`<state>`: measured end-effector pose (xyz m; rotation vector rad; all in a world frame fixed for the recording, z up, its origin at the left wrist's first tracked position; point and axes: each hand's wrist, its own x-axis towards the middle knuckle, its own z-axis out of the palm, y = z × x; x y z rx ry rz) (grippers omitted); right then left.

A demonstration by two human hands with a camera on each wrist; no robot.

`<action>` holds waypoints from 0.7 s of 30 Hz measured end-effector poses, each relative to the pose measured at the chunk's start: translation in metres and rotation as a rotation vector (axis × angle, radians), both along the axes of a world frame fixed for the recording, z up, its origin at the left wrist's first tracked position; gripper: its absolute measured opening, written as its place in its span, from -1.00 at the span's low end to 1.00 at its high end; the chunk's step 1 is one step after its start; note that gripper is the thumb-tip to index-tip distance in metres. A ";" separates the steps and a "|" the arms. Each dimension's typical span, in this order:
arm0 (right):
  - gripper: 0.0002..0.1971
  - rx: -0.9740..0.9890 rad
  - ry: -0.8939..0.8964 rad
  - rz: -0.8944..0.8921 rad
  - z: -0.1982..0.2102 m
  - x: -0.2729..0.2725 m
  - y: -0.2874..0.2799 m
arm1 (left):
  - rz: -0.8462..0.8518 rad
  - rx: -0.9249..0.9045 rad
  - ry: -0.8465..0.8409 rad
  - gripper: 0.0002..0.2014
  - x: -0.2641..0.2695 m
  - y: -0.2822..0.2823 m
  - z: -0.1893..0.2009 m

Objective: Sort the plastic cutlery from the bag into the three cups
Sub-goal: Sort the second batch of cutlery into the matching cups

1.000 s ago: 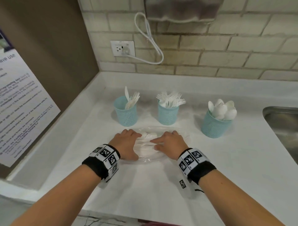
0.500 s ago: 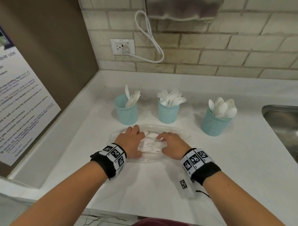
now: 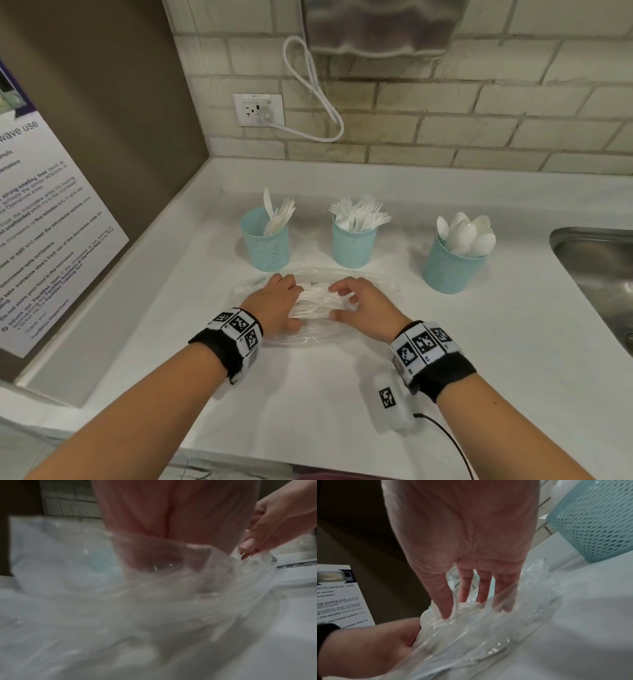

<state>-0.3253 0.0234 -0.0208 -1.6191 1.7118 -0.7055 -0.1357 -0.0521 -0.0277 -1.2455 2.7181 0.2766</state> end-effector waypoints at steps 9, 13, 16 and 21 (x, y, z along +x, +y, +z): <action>-0.47 -0.092 -0.389 -0.023 0.041 0.018 0.000 | 0.092 0.302 0.609 -0.71 -0.002 0.002 0.010; -0.59 -0.302 -0.208 -0.035 0.065 0.038 -0.014 | 0.182 0.351 0.872 -0.48 -0.003 0.004 0.009; -0.58 -0.455 0.179 -0.109 0.075 0.048 -0.020 | 0.240 0.338 0.986 -0.51 -0.001 0.005 0.011; -0.56 -0.458 -0.133 -0.060 0.077 0.061 -0.031 | 0.253 0.343 1.143 -0.49 0.002 0.009 0.019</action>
